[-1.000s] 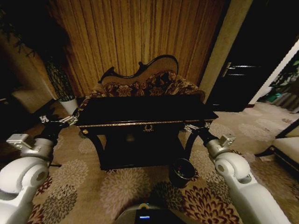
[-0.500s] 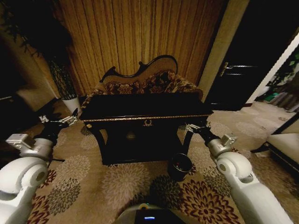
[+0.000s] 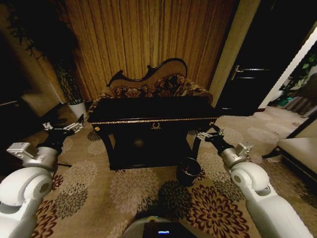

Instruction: Move to the front of the table and place the trash on the table into the trash bin.

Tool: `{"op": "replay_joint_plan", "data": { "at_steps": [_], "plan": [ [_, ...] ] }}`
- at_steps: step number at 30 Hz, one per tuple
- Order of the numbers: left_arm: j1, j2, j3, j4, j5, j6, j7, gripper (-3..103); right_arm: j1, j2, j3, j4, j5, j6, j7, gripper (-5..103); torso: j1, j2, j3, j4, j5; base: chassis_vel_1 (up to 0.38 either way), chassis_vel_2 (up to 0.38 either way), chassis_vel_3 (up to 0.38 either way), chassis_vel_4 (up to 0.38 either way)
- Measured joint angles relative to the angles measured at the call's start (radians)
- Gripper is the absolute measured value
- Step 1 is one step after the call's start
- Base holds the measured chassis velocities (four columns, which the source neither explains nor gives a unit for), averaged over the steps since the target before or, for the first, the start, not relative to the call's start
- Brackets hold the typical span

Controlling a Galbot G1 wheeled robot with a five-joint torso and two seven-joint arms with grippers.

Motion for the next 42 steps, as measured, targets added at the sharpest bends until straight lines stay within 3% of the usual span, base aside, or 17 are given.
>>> {"op": "replay_joint_plan", "data": {
  "at_steps": [42],
  "plan": [
    [0.000, 0.010, -0.002, 0.000, 0.002, 0.002, 0.011, 100, -0.033, 0.005, 0.028, 0.000, 0.013, 0.005, -0.007, 100, 0.000, 0.000, 0.000, -0.0002, -0.0001, 0.140, -0.138, -0.148, 0.145]
  ]
}}
